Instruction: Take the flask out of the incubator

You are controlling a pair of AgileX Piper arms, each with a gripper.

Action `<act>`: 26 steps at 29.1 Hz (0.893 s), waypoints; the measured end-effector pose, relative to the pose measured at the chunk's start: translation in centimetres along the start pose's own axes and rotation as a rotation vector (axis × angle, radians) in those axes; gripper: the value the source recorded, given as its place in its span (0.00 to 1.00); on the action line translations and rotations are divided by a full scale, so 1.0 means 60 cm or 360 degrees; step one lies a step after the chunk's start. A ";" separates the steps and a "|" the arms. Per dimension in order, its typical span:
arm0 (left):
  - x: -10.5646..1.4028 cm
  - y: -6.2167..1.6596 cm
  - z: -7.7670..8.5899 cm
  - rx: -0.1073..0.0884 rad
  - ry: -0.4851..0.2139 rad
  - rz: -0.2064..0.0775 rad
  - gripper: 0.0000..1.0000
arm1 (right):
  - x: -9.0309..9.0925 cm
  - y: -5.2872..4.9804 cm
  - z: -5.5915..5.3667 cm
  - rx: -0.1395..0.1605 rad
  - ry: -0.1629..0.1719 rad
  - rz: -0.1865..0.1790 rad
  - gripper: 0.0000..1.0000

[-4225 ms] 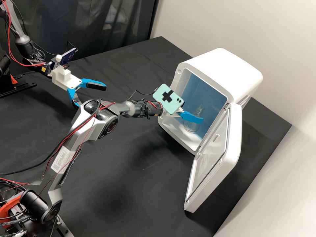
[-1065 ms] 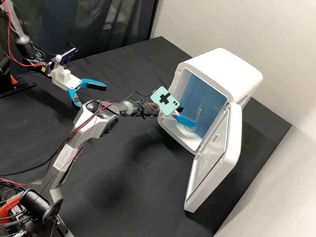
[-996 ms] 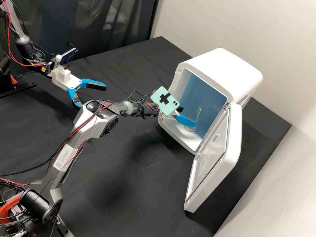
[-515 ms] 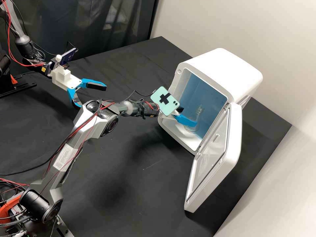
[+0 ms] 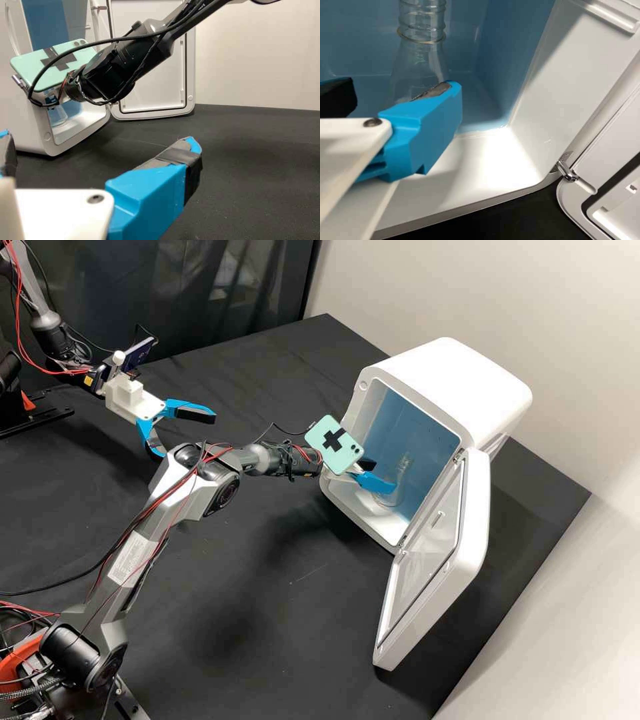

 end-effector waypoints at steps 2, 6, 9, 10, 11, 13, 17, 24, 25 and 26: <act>0.000 0.000 0.000 0.0000 0.0000 0.0000 1.00 | 0.000 0.000 0.000 0.0000 0.0000 0.0000 0.00; 0.000 0.000 0.000 0.0000 0.0000 0.0000 1.00 | 0.000 0.000 0.000 0.0000 0.0000 0.0000 0.00; 0.000 0.000 0.000 0.0000 0.0000 0.0000 1.00 | 0.000 -0.001 0.001 -0.0002 -0.0002 -0.0002 0.00; 0.000 0.000 0.000 0.0000 0.0000 0.0000 1.00 | 0.000 -0.001 0.001 -0.0008 0.0000 -0.0002 0.00; 0.000 0.000 0.000 0.0000 0.0000 0.0000 1.00 | 0.000 -0.002 0.002 -0.0010 -0.0002 -0.0005 0.00; 0.000 0.000 0.000 0.0000 0.0000 0.0000 1.00 | -0.001 -0.004 0.003 -0.0015 -0.0005 -0.0008 0.00; 0.000 0.000 0.000 0.0000 0.0000 0.0000 1.00 | -0.001 -0.006 0.005 -0.0023 -0.0006 -0.0015 0.00; 0.000 0.000 0.000 0.0000 0.0000 0.0000 1.00 | -0.001 -0.006 0.005 -0.0023 -0.0005 -0.0017 0.00; 0.000 0.000 0.000 0.0000 0.0000 0.0000 1.00 | -0.001 -0.006 0.005 -0.0023 -0.0005 -0.0017 0.00; 0.000 0.000 0.000 0.0000 0.0000 0.0000 1.00 | -0.001 -0.006 0.005 -0.0023 -0.0004 -0.0020 0.00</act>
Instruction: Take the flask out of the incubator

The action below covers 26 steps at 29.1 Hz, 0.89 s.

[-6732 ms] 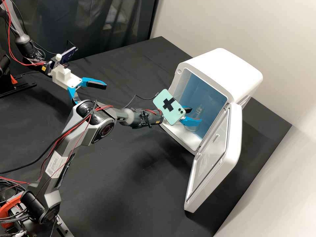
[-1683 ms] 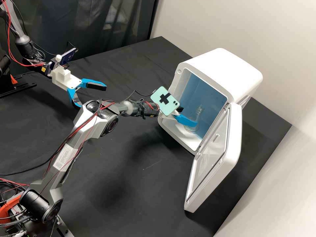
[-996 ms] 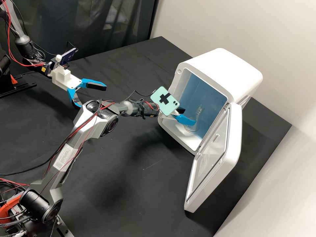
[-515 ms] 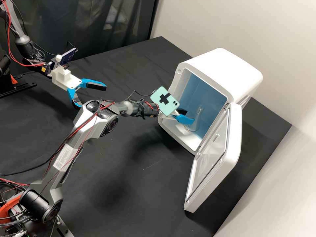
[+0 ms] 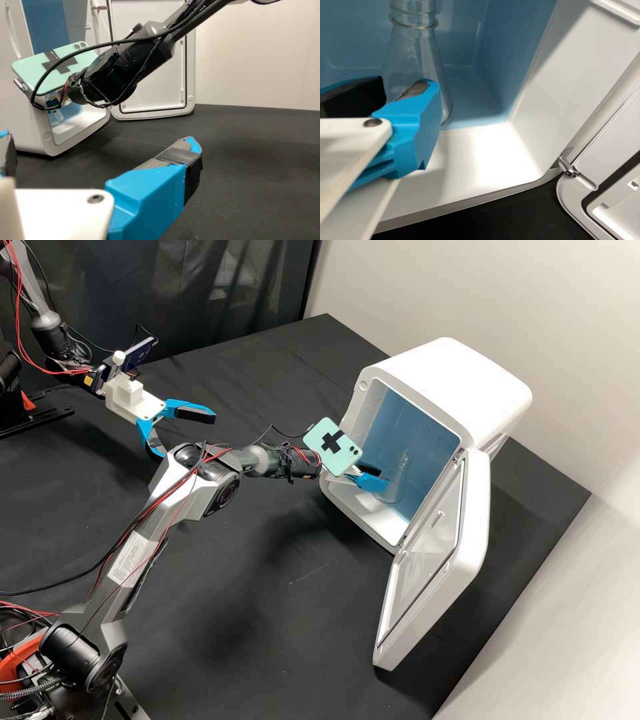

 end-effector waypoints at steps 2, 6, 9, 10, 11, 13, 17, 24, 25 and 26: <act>0.000 0.000 0.000 0.0000 0.0000 0.0000 1.00 | 0.000 0.000 0.000 0.0000 0.0000 0.0001 0.00; 0.000 0.000 0.000 0.0000 0.0000 0.0000 1.00 | 0.000 0.000 0.000 0.0000 0.0000 -0.0001 0.00; 0.000 0.000 0.000 0.0000 0.0000 0.0000 1.00 | 0.000 0.000 0.000 0.0000 0.0000 -0.0001 0.00; 0.000 0.000 0.000 0.0000 0.0000 0.0000 1.00 | 0.000 0.000 0.000 0.0000 0.0000 -0.0001 0.00; 0.000 0.000 0.000 0.0000 0.0000 0.0000 1.00 | 0.000 0.000 0.000 0.0000 0.0000 -0.0001 0.00; 0.000 0.000 0.000 0.0000 0.0000 0.0000 1.00 | 0.000 0.000 0.000 0.0000 0.0000 -0.0001 0.00; 0.000 0.000 0.000 0.0000 0.0000 0.0000 1.00 | -0.001 -0.006 0.006 -0.0011 -0.0012 -0.0017 0.00; 0.000 0.000 0.000 0.0000 0.0000 0.0000 1.00 | -0.010 -0.028 0.029 0.0039 -0.0042 -0.0096 0.00; 0.000 0.000 0.000 0.0000 0.0000 0.0000 1.00 | -0.015 -0.028 0.032 0.0043 -0.0032 -0.0106 0.00; 0.000 0.000 0.000 0.0000 0.0000 0.0000 1.00 | -0.019 -0.026 0.032 0.0048 -0.0018 -0.0111 0.00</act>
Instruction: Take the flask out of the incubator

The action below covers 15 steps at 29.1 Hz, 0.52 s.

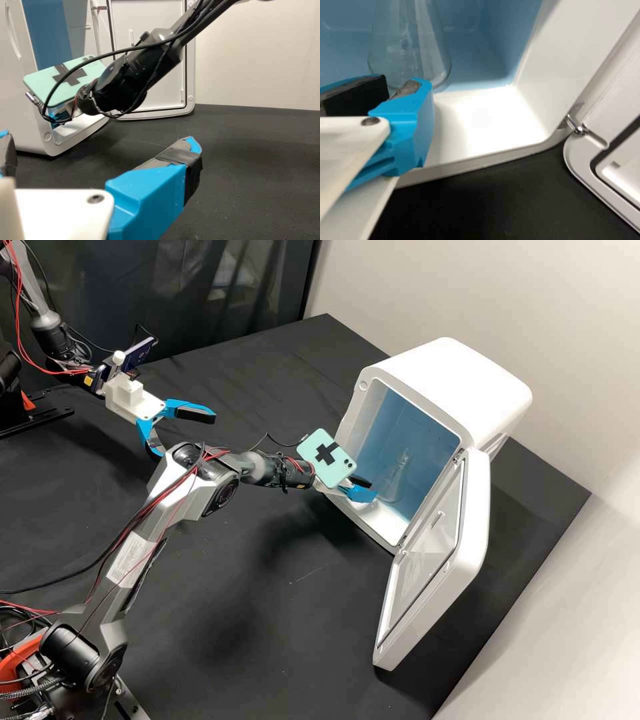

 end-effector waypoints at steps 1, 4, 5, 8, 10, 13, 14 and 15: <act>0.000 0.000 0.000 0.0000 0.0000 0.0000 1.00 | -0.003 0.001 0.003 0.0001 0.0011 -0.0009 0.00; 0.000 0.000 0.000 0.0000 0.0000 0.0000 1.00 | -0.011 0.012 0.009 0.0004 0.0064 -0.0027 0.00; 0.000 0.000 0.000 0.0000 0.0000 0.0000 1.00 | -0.014 0.017 0.010 0.0000 0.0088 -0.0032 0.00; 0.000 0.000 0.000 0.0000 0.0000 0.0000 1.00 | -0.024 0.029 0.018 0.0024 0.0131 -0.0034 0.00; 0.000 0.000 0.000 0.0000 0.0000 0.0000 1.00 | -0.029 0.034 0.025 0.0046 0.0147 -0.0040 0.00; 0.000 0.000 0.000 0.0000 0.0000 0.0000 1.00 | -0.033 0.045 0.037 0.0073 0.0157 -0.0038 0.00; 0.000 0.000 0.000 0.0000 0.0000 0.0000 1.00 | -0.035 0.049 0.043 0.0087 0.0165 -0.0040 0.00; 0.000 0.000 0.000 0.0000 0.0000 0.0000 1.00 | -0.037 0.048 0.047 0.0088 0.0170 -0.0048 0.00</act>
